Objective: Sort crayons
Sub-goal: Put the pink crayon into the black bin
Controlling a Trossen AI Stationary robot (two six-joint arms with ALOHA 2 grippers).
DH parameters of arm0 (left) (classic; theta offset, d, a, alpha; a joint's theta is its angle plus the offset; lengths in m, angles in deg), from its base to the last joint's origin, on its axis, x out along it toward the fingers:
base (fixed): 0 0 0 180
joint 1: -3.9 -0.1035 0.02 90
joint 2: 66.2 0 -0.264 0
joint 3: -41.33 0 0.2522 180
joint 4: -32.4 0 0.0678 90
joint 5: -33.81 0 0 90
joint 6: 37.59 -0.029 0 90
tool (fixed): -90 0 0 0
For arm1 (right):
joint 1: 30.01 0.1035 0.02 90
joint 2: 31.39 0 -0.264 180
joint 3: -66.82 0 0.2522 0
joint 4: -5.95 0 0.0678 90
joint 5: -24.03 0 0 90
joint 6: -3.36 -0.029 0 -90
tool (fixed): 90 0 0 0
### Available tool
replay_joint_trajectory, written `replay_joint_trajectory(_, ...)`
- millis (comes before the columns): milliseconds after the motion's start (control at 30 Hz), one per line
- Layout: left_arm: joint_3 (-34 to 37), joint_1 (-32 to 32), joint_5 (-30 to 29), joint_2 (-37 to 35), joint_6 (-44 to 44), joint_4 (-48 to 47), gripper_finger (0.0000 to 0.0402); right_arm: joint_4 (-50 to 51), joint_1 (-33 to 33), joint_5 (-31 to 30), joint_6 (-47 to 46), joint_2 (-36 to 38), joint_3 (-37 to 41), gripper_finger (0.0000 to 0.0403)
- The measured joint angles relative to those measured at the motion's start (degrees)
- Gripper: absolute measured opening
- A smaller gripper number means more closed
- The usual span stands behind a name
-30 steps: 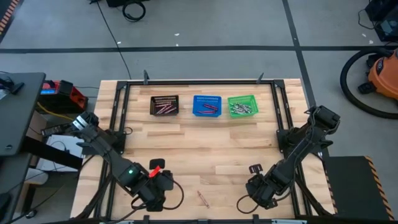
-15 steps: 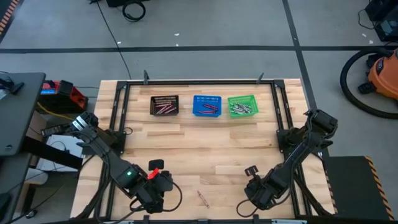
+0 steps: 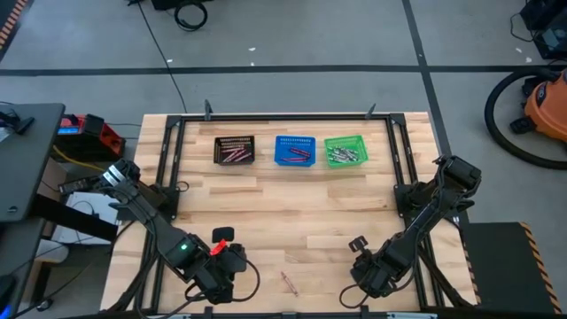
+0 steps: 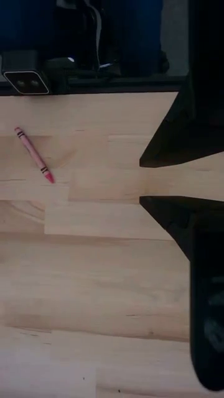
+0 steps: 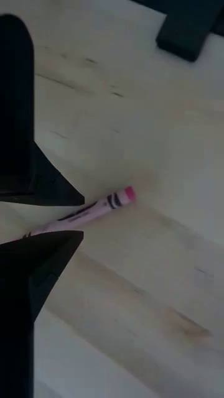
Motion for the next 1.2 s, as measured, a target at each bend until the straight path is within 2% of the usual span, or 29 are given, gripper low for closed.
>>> replay_joint_trajectory(400,0.0,0.0,-0.2,0.0,0.0,0.0,0.0096,-0.7,0.0,-0.5,1.0,0.0,2.4,0.0082)
replay_joint_trajectory(800,0.0,0.0,-0.2,0.0,0.0,0.0,0.0096,-6.3,0.0,-0.3,6.8,0.2,5.8,0.0082)
replay_joint_trajectory(1000,0.0,0.0,-0.3,0.0,0.0,0.0,0.0096,-6.5,-0.3,-1.0,13.2,0.3,6.3,0.0082)
replay_joint_trajectory(1200,0.0,0.0,-1.3,0.0,0.0,0.0,0.0096,-6.1,-2.2,-0.9,8.6,0.2,6.3,0.0081)
